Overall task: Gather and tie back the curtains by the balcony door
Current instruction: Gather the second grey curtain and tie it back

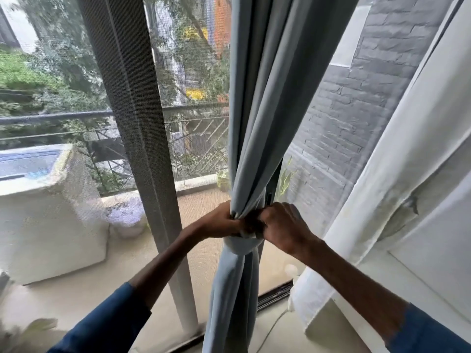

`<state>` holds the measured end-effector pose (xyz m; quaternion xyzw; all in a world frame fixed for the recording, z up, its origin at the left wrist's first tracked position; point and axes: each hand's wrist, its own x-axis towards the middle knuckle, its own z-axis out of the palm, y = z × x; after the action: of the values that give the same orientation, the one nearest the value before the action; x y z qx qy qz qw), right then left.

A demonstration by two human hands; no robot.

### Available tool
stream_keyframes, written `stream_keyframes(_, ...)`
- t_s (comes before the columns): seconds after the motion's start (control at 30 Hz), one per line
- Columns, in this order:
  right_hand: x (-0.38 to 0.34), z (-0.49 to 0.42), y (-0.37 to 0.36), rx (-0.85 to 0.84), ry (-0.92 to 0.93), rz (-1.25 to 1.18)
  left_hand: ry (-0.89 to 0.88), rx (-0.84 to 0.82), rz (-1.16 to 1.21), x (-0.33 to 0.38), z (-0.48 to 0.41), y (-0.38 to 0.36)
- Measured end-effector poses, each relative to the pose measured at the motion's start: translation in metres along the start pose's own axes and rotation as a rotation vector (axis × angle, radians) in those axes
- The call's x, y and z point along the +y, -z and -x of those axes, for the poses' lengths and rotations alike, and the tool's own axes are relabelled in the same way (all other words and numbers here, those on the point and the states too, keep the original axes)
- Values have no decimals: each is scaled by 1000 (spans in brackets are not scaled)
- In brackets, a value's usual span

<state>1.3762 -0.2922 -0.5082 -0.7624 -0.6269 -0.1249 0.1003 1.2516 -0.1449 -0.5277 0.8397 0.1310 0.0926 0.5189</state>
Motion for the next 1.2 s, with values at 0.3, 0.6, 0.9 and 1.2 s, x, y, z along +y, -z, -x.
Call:
stream_keyframes(0.3,-15,-7,33,-387,126,49,0,-9,55,6,0,-5)
stream_keyframes(0.6,-10,-14,35,-894,-168,-207,-48,41,26,17,10,-20)
stream_keyframes(0.9,-6,9,25,-81,-56,-117,70,170,75,9,18,-10)
stream_keyframes(1.2,1,52,-70,168,-674,-1017,95,198,134,17,21,-14)
